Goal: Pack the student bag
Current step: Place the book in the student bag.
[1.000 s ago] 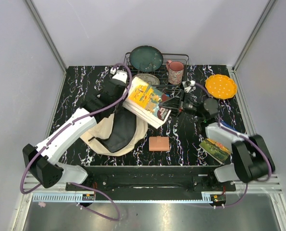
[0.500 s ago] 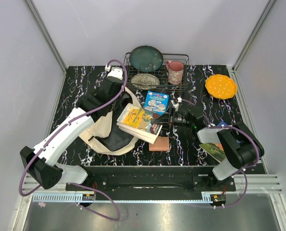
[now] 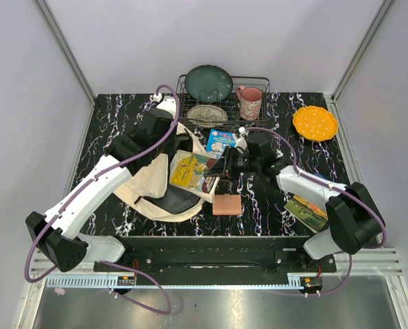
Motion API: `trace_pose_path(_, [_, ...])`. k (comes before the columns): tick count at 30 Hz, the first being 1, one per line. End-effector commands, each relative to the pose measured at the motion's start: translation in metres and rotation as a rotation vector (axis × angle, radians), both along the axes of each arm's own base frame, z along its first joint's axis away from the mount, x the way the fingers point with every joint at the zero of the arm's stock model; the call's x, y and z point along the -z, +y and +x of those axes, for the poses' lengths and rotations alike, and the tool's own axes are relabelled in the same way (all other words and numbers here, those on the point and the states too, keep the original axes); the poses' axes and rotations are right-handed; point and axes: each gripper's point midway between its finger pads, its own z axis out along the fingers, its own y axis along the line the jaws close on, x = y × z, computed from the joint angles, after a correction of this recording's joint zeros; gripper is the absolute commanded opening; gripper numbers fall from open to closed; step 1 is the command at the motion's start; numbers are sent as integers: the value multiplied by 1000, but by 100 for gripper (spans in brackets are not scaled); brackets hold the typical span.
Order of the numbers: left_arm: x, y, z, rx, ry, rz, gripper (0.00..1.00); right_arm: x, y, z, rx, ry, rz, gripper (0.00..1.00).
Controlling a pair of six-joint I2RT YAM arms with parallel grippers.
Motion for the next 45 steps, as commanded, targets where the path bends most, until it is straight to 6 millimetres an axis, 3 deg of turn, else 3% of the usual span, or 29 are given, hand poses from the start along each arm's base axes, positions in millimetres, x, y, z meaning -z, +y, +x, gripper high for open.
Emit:
trace_pose_path(1, [-49,-11,10,-1,-138,-132,0,-55,33,-15,-135,-153,60,3])
trace_pose_path(5, [-47,-13,11,-14,-123,-130,0,-75,49,-26,-159,-150,113,3])
trace_pose_path(8, [-52,-17,10,-2,-133,-147,0,-60,47,-9,-67,-121,59,3])
trace_pose_path(11, [-64,-21,6,13,-152,-172,0,-46,58,6,-39,-62,52,5])
trace_pose_path(15, [-77,-16,1,13,-186,-187,0,-8,60,24,26,-12,-17,9])
trace_pose_path(18, [-78,-10,-2,4,-198,-179,0,32,47,27,64,24,-115,24])
trace_pose_path(19, [-75,-10,-3,5,-192,-175,0,35,47,28,70,15,-110,27])
trace_pose_path(21, [-72,-10,-4,7,-189,-179,0,47,45,22,63,35,-98,44])
trace_pose_path(23, [-63,-13,-4,8,-170,-181,0,38,50,20,53,30,-28,60])
trace_pose_path(29, [-51,-18,-2,11,-149,-200,0,38,54,16,60,90,36,70])
trace_pose_path(34, [-49,-22,0,10,-142,-206,0,41,50,11,106,118,40,59])
trace_pose_path(36, [-48,-22,1,7,-142,-210,0,37,50,9,107,107,40,39])
trace_pose_path(37, [-49,-23,1,11,-143,-214,0,39,49,9,112,114,26,16])
trace_pose_path(39, [-48,-24,1,13,-141,-215,0,31,50,11,107,80,30,0])
trace_pose_path(41, [-49,-25,1,18,-143,-214,0,16,53,15,94,18,49,0])
trace_pose_path(45, [-53,-25,1,32,-148,-207,0,-37,63,17,30,-124,153,0])
